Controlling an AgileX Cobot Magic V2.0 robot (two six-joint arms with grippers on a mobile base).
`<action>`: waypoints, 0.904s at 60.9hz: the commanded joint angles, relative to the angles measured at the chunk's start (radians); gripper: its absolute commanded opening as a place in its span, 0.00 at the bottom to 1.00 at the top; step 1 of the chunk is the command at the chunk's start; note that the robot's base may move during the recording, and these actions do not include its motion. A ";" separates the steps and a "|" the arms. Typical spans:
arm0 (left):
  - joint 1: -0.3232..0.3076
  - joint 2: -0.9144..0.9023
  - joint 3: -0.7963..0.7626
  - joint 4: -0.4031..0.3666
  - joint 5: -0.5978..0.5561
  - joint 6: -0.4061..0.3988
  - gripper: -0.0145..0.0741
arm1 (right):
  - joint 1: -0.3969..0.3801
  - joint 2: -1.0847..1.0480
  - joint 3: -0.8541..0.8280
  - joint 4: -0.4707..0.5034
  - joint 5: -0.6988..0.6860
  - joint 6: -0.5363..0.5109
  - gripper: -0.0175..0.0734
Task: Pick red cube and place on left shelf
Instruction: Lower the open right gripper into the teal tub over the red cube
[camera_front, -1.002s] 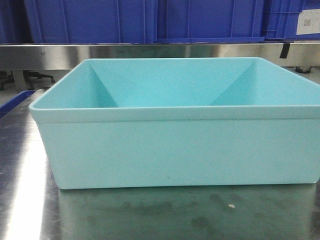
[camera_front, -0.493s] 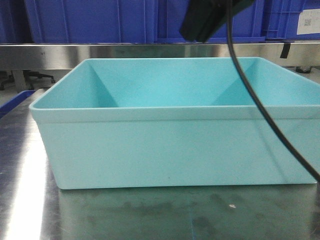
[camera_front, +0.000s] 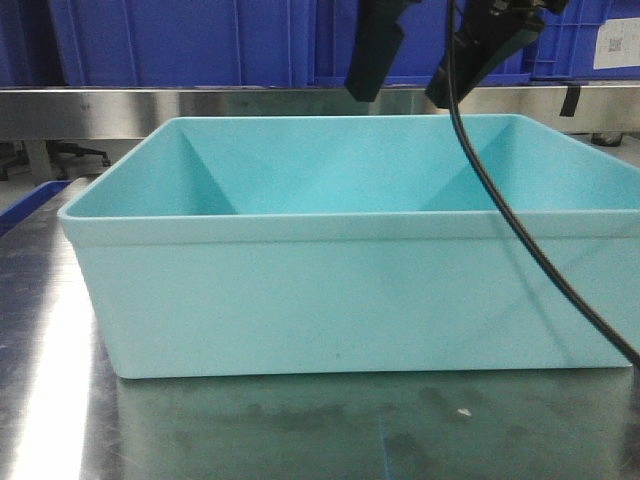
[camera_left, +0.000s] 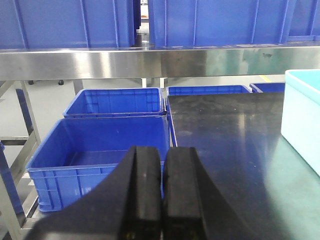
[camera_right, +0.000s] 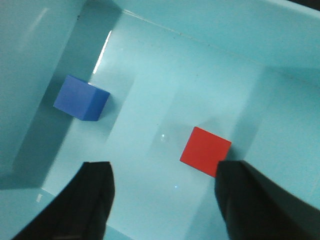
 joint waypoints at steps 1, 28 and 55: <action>-0.001 -0.015 0.023 -0.005 -0.088 -0.001 0.28 | -0.004 -0.043 -0.038 -0.017 -0.024 -0.002 0.88; -0.001 -0.015 0.023 -0.005 -0.088 -0.001 0.28 | -0.001 0.087 -0.039 -0.131 0.074 0.250 0.88; -0.001 -0.015 0.023 -0.005 -0.088 -0.001 0.28 | 0.007 0.220 -0.039 -0.119 -0.030 0.253 0.88</action>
